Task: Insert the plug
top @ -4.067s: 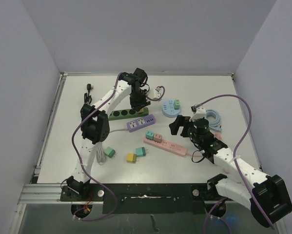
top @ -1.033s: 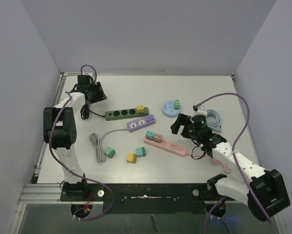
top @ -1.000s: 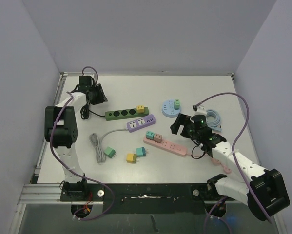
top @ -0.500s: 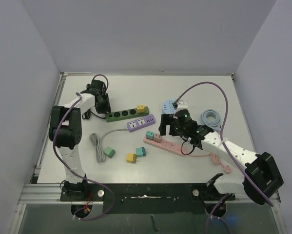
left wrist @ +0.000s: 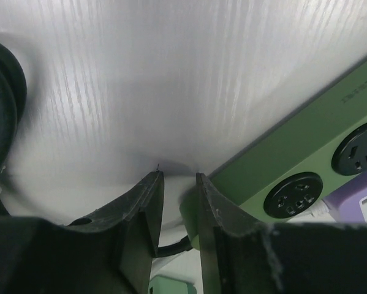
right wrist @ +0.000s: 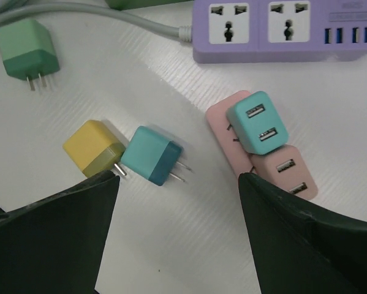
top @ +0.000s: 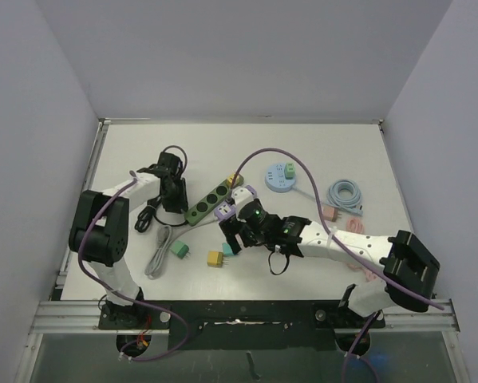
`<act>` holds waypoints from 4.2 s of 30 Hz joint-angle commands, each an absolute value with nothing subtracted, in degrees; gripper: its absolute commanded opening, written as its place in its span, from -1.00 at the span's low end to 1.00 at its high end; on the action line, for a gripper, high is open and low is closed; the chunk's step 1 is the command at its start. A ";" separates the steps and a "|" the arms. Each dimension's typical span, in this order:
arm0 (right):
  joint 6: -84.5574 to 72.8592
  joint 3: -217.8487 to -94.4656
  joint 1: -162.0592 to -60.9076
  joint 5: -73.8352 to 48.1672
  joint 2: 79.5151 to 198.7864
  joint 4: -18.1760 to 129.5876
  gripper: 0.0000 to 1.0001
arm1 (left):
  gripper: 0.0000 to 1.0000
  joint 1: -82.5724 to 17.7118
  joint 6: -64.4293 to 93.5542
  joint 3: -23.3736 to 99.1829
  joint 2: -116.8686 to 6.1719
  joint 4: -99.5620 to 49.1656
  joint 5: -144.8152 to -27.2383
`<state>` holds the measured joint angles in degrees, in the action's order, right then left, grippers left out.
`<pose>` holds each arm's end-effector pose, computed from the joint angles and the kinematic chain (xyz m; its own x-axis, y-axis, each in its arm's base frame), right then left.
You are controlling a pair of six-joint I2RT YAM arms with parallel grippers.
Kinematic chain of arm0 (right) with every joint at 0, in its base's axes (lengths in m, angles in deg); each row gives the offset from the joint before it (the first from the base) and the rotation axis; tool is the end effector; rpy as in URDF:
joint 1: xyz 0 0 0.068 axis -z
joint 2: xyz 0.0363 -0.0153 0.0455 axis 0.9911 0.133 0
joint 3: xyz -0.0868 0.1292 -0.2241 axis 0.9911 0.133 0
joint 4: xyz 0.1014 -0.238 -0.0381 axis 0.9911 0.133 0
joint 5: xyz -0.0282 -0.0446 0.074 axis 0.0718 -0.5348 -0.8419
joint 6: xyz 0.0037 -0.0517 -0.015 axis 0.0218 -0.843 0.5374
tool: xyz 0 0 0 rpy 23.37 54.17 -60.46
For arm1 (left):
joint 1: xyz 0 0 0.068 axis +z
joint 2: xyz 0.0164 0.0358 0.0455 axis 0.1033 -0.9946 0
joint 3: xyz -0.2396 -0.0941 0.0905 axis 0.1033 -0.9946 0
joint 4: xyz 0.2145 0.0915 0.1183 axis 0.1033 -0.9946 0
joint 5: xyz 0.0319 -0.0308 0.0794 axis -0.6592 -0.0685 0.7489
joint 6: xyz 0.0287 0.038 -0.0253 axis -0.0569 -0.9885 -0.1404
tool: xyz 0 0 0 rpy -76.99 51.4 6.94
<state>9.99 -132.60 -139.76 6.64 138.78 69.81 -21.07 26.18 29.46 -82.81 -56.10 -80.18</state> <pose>0.1678 0.2491 0.2346 -0.6278 -0.2821 -0.7254 -0.5444 0.8252 0.1503 0.3354 -0.0923 0.1612 -0.9311 -0.1558 -0.3298 -0.0985 0.9780 -0.1838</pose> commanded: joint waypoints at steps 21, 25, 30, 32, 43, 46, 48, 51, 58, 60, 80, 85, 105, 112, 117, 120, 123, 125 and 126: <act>-5.72 -147.09 -146.04 -7.00 158.69 71.13 0.35 | -0.07 -13.77 29.35 32.08 -55.57 -58.72 -80.58; -8.39 -148.06 -146.70 -10.42 160.66 72.51 0.23 | -0.05 -12.94 29.39 30.48 -51.72 -58.93 -83.67; -9.91 -148.66 -147.23 -13.23 161.83 73.87 0.30 | -0.03 -12.18 29.25 30.07 -49.21 -59.93 -86.49; -10.47 -148.95 -147.53 -13.48 162.34 74.46 0.37 | -0.02 -12.17 29.11 30.10 -48.76 -60.04 -87.44; -11.69 -150.13 -148.52 -7.58 165.41 77.03 0.15 | -0.02 -12.17 29.65 28.82 -47.71 -59.43 -88.04; -11.35 -149.92 -148.56 -5.53 165.45 76.67 0.06 | -0.02 -12.17 30.03 28.35 -47.47 -59.17 -88.49; -11.01 -149.31 -148.60 -4.34 164.80 75.30 -0.09 | -0.02 -12.17 30.37 28.07 -47.24 -58.97 -88.73; -10.46 -147.49 -148.60 -3.46 162.56 72.12 -0.25 | -0.01 -12.17 30.70 27.51 -46.78 -58.33 -88.89; -8.01 -138.96 -148.12 -0.12 151.49 58.30 -0.33 | 0.05 -12.17 31.02 26.25 -46.16 -55.37 -91.08; -6.60 -135.20 -147.47 3.07 146.89 53.72 -0.33 | 0.14 -12.17 30.75 25.46 -45.88 -54.19 -92.98; -7.78 -117.78 -136.43 14.77 121.35 39.06 -0.27 | 0.35 -28.09 39.00 22.90 -49.04 -38.17 -117.78; -11.73 -116.72 -136.29 5.68 119.83 38.03 -0.25 | 0.34 -33.49 43.85 22.28 -52.21 -33.66 -120.14; -12.98 -117.88 -135.79 -2.78 122.06 38.39 -0.19 | -0.24 -39.19 43.98 23.04 -58.66 -38.25 -120.64; -11.22 -118.50 -135.02 -1.67 122.62 39.49 -0.11 | -0.69 -39.75 39.79 25.17 -60.47 -41.50 -121.11; -8.72 -117.64 -134.83 1.33 121.09 39.95 0.56 | -0.85 -39.10 32.67 28.45 -60.22 -46.06 -115.48; -7.76 -116.28 -134.74 2.00 118.83 39.86 0.77 | -0.87 -37.14 27.45 29.18 -59.27 -47.09 -111.08; -5.44 -115.16 -134.78 3.64 115.83 40.50 0.82 | -0.91 -33.14 22.22 28.60 -58.17 -47.28 -106.16; -3.09 -114.29 -134.72 5.59 114.02 41.00 0.82 | -0.95 -31.19 17.30 27.52 -57.62 -46.00 -102.28; -1.60 -114.04 -134.62 6.91 113.18 41.48 0.83 | -0.99 -30.56 14.68 26.69 -57.34 -44.81 -100.73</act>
<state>-6.69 -114.89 -134.91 1.83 117.27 43.12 -33.61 26.03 26.38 -60.30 -47.29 -108.77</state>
